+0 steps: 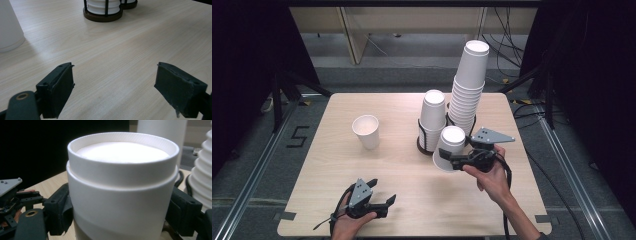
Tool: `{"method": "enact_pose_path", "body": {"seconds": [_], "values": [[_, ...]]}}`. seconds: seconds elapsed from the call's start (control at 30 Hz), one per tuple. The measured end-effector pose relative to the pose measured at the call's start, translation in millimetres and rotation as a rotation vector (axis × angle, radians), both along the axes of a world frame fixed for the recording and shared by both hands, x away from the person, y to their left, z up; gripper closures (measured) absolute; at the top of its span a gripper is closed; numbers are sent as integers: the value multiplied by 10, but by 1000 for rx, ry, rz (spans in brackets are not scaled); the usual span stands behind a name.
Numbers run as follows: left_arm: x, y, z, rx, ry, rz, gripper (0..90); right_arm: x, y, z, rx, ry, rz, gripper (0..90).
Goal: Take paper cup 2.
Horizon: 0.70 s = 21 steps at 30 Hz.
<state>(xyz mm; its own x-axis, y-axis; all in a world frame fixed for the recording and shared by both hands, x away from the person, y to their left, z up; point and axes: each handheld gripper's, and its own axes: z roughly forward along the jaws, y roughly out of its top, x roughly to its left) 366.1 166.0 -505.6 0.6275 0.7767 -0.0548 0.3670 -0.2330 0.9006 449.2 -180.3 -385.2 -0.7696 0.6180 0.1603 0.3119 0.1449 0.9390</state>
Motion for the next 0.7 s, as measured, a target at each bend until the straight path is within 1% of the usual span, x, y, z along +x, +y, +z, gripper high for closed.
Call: {"method": "enact_pose_path", "body": {"seconds": [0.03,0.07,0.1,0.13,0.17,0.2,0.23,0.27,0.3,0.33,0.4,0.47,0.5,0.53,0.57,0.6,0.63,0.67,0.7], "values": [[0,0,1,-1,0,1,146,8,25,-29,-10,-6,6,204],[-1,1,2,-1,0,1,146,9,53,-59,-13,-1,15,204],[-7,5,10,9,5,4,146,15,82,-88,-13,0,25,204],[-1,4,3,-4,0,-2,146,18,106,-113,-22,1,22,204],[1,8,6,-3,-2,0,146,25,128,-135,-15,9,37,204],[2,9,7,-6,-4,1,146,27,150,-159,-31,13,37,204],[2,9,6,-8,-3,2,146,21,176,-178,-29,31,42,204],[0,10,5,-6,-2,2,146,23,201,-200,-31,23,38,204],[-1,11,6,-5,-2,1,146,29,220,-218,-27,27,48,204],[-2,11,6,-7,-3,1,146,17,242,-226,-31,47,55,204],[2,10,5,-9,-3,3,146,27,272,-247,-37,33,63,204],[4,10,1,-8,-2,0,146,28,312,-271,-39,42,80,204],[4,9,0,-8,-2,0,146,26,321,-276,-48,37,79,204],[5,7,0,-9,-3,0,146,23,341,-286,-39,45,80,204],[6,5,0,-10,-3,3,146,21,354,-294,-52,47,81,204],[0,-1,2,-10,1,10,146,30,374,-310,-42,50,93,204],[0,0,2,-9,0,9,146,37,387,-321,-52,42,99,204],[3,-1,-1,-12,-2,6,146,40,402,-333,-51,44,103,204],[4,1,1,-11,-2,6,146,28,427,-342,-50,59,97,204]]}}
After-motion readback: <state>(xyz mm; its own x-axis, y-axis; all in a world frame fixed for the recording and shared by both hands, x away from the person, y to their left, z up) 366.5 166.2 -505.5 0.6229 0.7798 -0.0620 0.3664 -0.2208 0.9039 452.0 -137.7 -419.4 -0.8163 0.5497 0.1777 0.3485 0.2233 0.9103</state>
